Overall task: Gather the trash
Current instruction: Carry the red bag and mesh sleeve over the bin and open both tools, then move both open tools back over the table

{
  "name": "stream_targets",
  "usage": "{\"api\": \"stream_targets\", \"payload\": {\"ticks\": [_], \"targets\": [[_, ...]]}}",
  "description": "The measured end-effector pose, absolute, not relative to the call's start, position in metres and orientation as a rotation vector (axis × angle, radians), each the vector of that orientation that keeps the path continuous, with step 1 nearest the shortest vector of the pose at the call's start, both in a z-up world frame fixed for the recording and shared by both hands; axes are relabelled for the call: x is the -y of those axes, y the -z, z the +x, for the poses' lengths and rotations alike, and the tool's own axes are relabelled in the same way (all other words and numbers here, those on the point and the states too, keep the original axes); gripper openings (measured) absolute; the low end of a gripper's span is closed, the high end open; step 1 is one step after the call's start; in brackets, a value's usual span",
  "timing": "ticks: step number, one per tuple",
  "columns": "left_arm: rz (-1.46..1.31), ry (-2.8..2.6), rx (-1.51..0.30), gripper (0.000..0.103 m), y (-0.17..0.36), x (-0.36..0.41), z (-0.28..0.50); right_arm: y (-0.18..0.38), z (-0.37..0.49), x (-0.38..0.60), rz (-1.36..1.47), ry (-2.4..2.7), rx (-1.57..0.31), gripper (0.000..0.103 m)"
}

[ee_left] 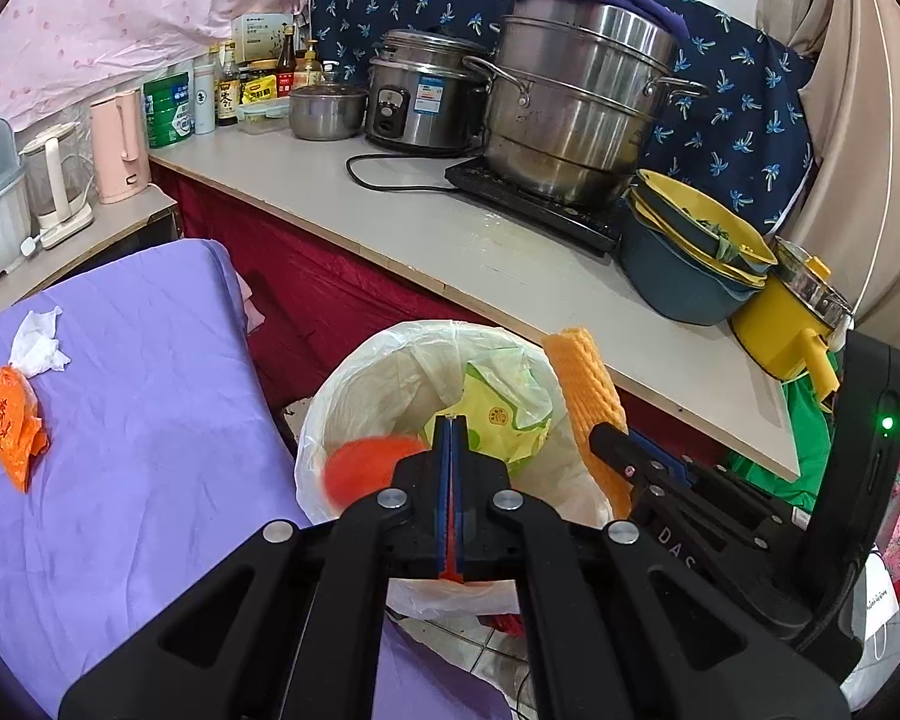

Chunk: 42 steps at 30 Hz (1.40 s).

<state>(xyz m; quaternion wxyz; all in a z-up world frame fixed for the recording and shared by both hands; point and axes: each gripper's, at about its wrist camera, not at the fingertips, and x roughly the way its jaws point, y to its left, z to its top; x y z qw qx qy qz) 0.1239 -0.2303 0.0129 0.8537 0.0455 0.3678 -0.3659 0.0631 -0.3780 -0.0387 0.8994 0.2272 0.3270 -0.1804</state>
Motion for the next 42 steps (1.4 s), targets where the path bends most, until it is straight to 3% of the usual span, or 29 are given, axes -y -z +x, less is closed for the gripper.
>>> {"api": "stream_targets", "payload": {"ticks": [4,9,15,19,24,42], "targets": [[0.089,0.754,-0.778,0.0,-0.014,0.232,0.131,0.039,0.063,0.377,0.471,0.372,-0.675,0.011],[0.068,0.717,-0.787,0.001,-0.013,0.222,0.139,0.04,0.065,0.375,0.483,0.363,-0.679,0.021],[0.047,0.671,-0.794,0.015,-0.011,0.208,0.145,0.039,0.067,0.372,0.491,0.357,-0.675,0.027],[0.047,0.646,-0.784,0.031,-0.011,0.2,0.146,0.037,0.07,0.367,0.481,0.35,-0.677,0.028],[0.046,0.623,-0.773,0.032,-0.013,0.188,0.147,0.031,0.072,0.36,0.47,0.339,-0.67,0.033],[-0.03,0.516,-0.774,0.036,-0.013,0.119,0.17,0.018,0.097,0.313,0.41,0.271,-0.676,0.035]]}}
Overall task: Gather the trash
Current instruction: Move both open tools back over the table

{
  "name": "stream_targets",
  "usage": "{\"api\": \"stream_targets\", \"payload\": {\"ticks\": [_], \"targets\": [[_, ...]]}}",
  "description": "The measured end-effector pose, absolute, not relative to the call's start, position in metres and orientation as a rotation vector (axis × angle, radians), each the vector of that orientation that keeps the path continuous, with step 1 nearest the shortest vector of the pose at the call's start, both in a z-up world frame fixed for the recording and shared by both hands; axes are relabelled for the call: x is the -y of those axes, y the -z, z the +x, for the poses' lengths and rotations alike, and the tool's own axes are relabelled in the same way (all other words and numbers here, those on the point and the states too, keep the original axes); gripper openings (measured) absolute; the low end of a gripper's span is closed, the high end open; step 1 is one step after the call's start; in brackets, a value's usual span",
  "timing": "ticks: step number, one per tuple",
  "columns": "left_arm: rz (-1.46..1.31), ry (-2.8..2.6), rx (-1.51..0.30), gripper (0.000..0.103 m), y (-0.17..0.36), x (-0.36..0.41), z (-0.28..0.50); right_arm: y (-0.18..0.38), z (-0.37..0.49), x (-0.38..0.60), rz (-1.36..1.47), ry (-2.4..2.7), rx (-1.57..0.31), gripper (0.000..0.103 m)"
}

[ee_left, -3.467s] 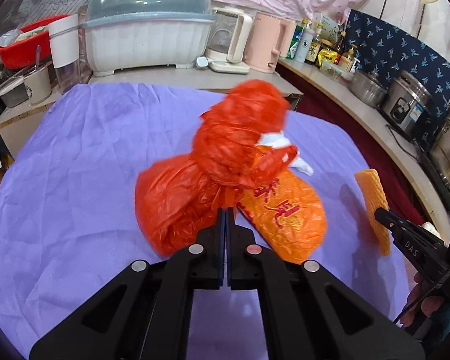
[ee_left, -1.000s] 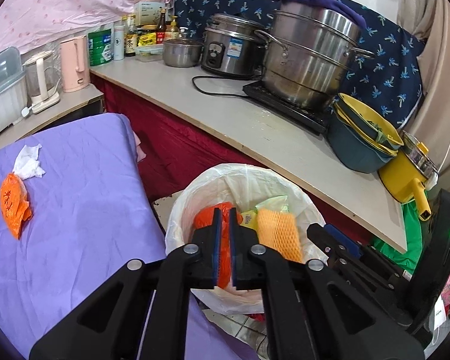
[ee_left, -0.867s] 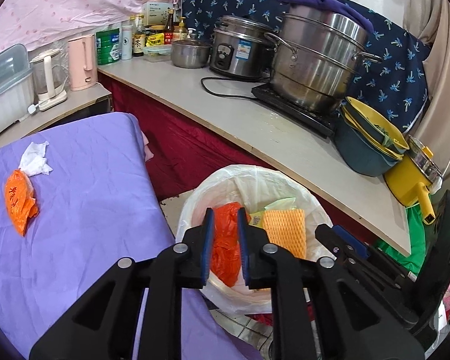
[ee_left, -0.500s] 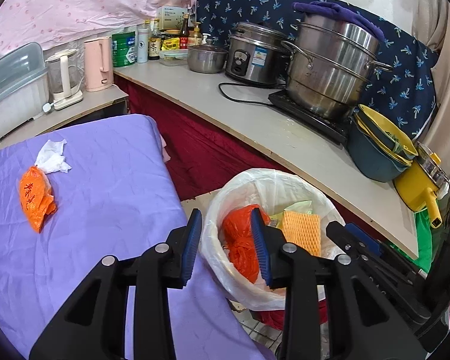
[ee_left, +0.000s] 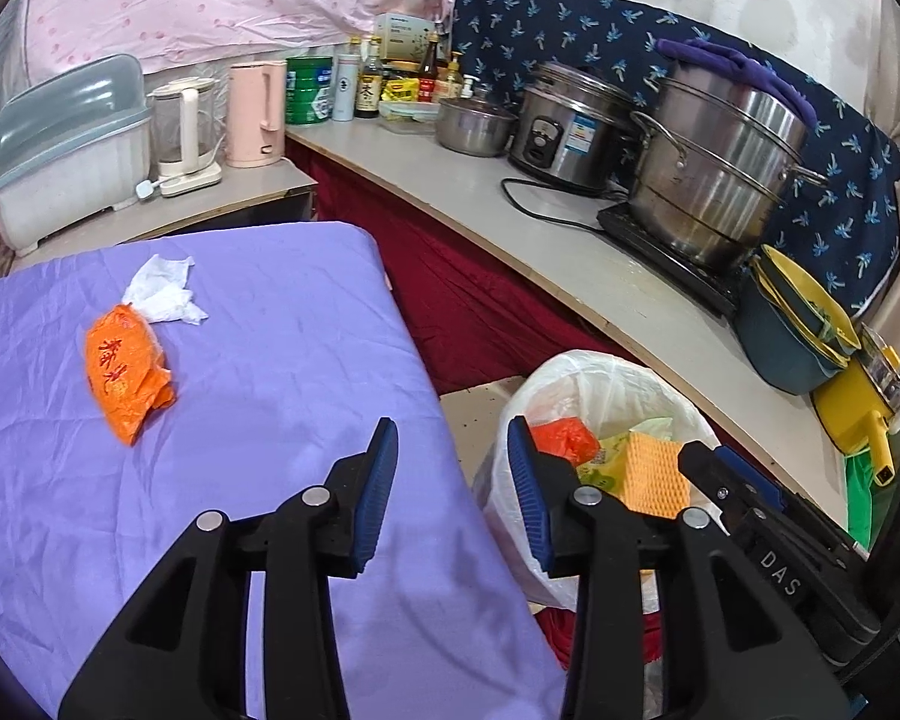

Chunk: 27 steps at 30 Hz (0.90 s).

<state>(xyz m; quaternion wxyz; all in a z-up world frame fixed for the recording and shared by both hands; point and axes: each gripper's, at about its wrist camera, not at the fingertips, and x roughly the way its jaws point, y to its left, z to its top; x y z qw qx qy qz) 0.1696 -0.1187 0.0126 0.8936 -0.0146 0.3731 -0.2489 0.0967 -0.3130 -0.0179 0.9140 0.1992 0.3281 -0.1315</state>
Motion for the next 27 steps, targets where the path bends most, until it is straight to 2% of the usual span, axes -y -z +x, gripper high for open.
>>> {"api": "stream_targets", "payload": {"ticks": [2,4,11,14,27], "targets": [[-0.041,0.501,-0.773,0.037,-0.013,0.109,0.174,0.017,0.101,0.305,0.403,0.262,-0.676,0.037],[-0.052,0.482,-0.772,0.042,-0.012,0.099,0.177,0.016,0.106,0.298,0.396,0.253,-0.677,0.039],[-0.084,0.417,-0.774,0.043,-0.009,0.063,0.191,0.015,0.125,0.268,0.366,0.207,-0.691,0.039],[-0.091,0.385,-0.767,0.048,-0.007,0.047,0.195,0.015,0.134,0.257,0.358,0.187,-0.697,0.039],[-0.133,0.303,-0.783,0.056,0.006,0.0,0.215,0.022,0.167,0.209,0.314,0.111,-0.73,0.04]]}}
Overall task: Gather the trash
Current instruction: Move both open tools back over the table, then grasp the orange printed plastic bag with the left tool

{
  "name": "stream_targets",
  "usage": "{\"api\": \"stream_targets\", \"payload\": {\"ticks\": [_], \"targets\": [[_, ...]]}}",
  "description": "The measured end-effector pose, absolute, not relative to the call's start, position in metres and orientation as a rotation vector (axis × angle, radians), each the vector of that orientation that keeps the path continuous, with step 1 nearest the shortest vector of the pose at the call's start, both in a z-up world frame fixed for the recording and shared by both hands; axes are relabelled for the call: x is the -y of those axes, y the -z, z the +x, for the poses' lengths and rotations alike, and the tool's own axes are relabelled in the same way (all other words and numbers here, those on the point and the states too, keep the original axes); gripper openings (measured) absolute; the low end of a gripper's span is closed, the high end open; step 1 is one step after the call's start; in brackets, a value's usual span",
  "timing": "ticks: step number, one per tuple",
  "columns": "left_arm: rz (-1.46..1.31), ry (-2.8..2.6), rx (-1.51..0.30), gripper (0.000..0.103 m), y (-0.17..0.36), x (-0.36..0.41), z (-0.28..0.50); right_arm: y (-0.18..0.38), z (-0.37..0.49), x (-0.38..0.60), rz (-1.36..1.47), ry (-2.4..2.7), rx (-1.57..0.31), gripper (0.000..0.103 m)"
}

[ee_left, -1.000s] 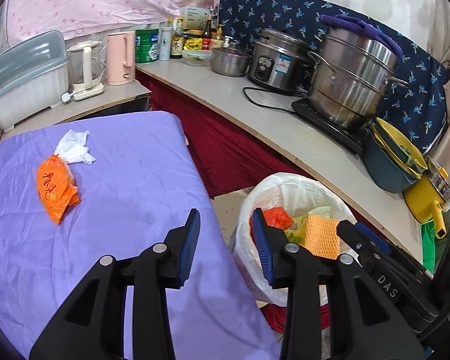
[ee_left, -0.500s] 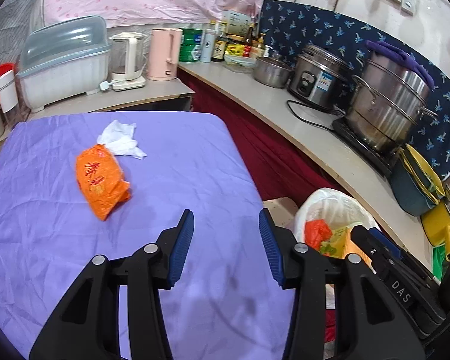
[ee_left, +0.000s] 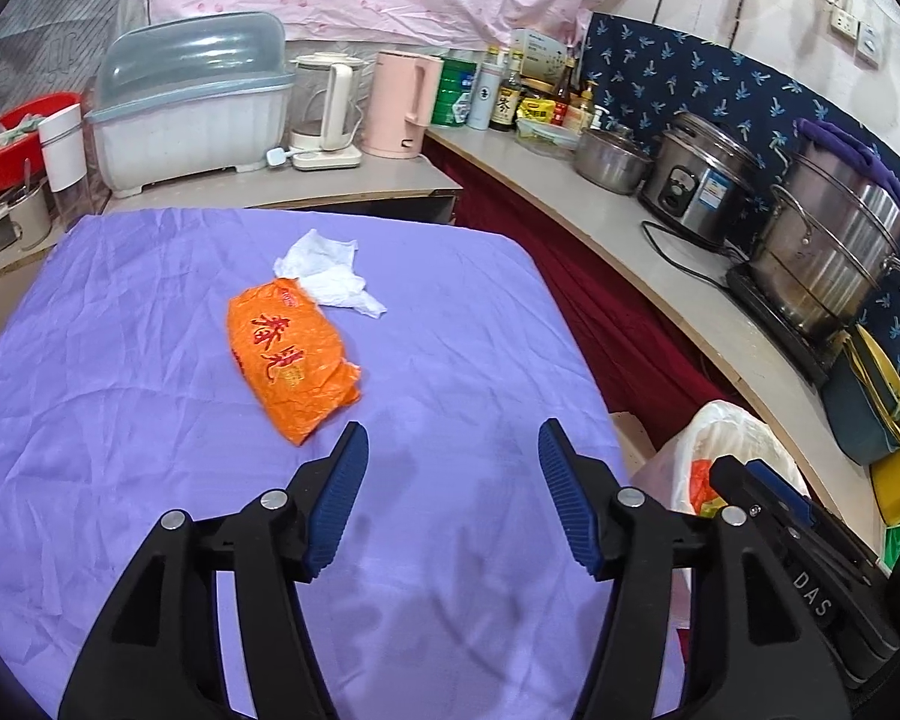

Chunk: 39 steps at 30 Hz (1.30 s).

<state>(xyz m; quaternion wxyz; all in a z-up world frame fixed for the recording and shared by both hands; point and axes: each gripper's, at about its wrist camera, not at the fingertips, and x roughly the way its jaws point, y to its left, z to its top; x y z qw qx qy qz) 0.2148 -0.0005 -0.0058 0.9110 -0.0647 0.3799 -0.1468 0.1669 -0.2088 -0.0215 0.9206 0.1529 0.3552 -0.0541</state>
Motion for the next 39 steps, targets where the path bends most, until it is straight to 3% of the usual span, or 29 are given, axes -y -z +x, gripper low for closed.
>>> {"api": "stream_targets", "payload": {"ticks": [14,32,35,39], "targets": [[-0.17,0.176,-0.815,0.078,0.036,-0.043,0.26,0.042,0.22,0.17,0.281,0.048,-0.778,0.044],[-0.193,0.119,-0.964,0.081,0.101,-0.054,0.342,0.074,0.306,0.141,0.273,-0.003,-0.816,0.045],[-0.204,0.114,-0.991,0.076,0.111,-0.059,0.35,0.079,0.319,0.133,0.266,-0.013,-0.822,0.045],[-0.209,0.139,-0.984,0.052,0.111,-0.071,0.352,0.085,0.336,0.121,0.257,-0.032,-0.829,0.045]]}}
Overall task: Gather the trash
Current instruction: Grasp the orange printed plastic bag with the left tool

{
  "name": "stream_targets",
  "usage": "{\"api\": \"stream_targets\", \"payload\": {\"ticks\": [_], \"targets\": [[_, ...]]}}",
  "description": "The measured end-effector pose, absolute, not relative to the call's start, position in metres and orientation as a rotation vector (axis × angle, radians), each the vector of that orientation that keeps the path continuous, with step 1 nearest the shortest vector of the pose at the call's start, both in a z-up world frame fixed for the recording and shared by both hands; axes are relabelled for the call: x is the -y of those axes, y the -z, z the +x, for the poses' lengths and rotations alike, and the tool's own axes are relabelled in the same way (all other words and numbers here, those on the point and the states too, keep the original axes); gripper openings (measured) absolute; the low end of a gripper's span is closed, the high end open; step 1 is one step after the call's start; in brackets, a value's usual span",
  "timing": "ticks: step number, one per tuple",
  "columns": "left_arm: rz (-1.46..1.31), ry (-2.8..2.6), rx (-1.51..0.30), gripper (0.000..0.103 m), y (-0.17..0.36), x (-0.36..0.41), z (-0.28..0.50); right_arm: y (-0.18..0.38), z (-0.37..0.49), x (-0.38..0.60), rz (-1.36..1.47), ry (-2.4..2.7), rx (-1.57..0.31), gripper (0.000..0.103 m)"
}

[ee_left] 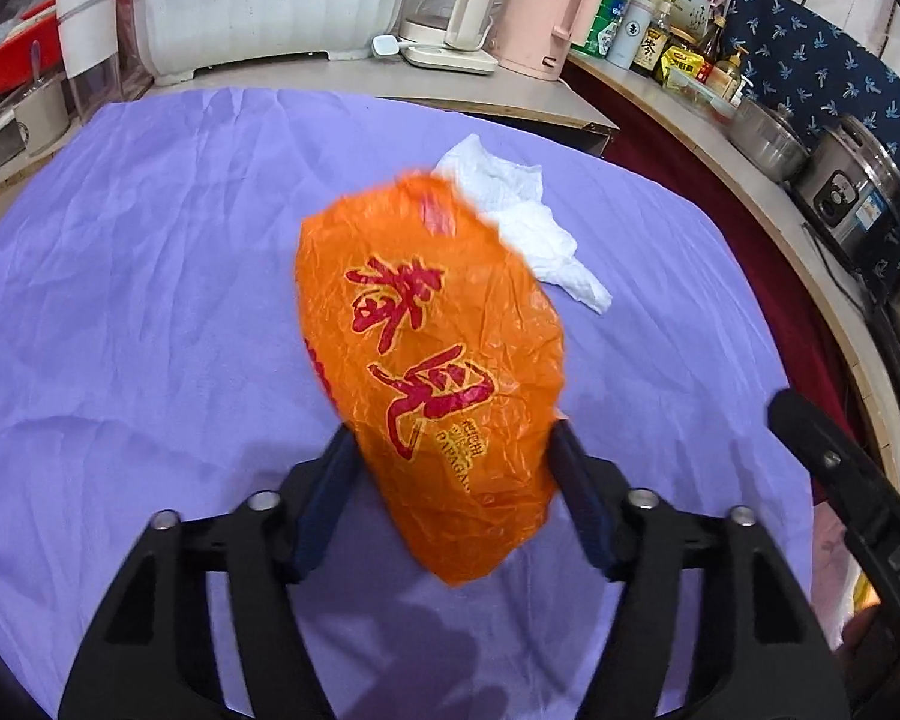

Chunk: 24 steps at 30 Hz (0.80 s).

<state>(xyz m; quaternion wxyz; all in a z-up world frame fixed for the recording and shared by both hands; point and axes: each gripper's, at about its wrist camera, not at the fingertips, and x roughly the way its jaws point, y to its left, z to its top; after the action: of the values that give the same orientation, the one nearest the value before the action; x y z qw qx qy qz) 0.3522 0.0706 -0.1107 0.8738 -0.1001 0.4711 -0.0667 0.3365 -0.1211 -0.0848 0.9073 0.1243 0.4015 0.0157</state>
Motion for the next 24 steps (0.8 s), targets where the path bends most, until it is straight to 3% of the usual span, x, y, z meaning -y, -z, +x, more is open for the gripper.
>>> {"api": "stream_targets", "payload": {"ticks": [3,7,22,24], "targets": [[-0.215,0.145,-0.974,0.035,0.108,-0.08,0.355,0.088,0.352,0.11,0.253,-0.054,-0.834,0.045],[-0.225,0.121,-0.957,0.027,0.102,-0.097,0.362,0.094,0.373,0.09,0.237,-0.084,-0.846,0.045],[-0.226,0.069,-0.955,0.024,0.105,-0.135,0.392,0.125,0.436,0.047,0.215,-0.119,-0.912,0.044],[-0.222,0.067,-0.955,0.024,0.105,-0.135,0.394,0.127,0.438,0.045,0.206,-0.113,-0.917,0.041]]}}
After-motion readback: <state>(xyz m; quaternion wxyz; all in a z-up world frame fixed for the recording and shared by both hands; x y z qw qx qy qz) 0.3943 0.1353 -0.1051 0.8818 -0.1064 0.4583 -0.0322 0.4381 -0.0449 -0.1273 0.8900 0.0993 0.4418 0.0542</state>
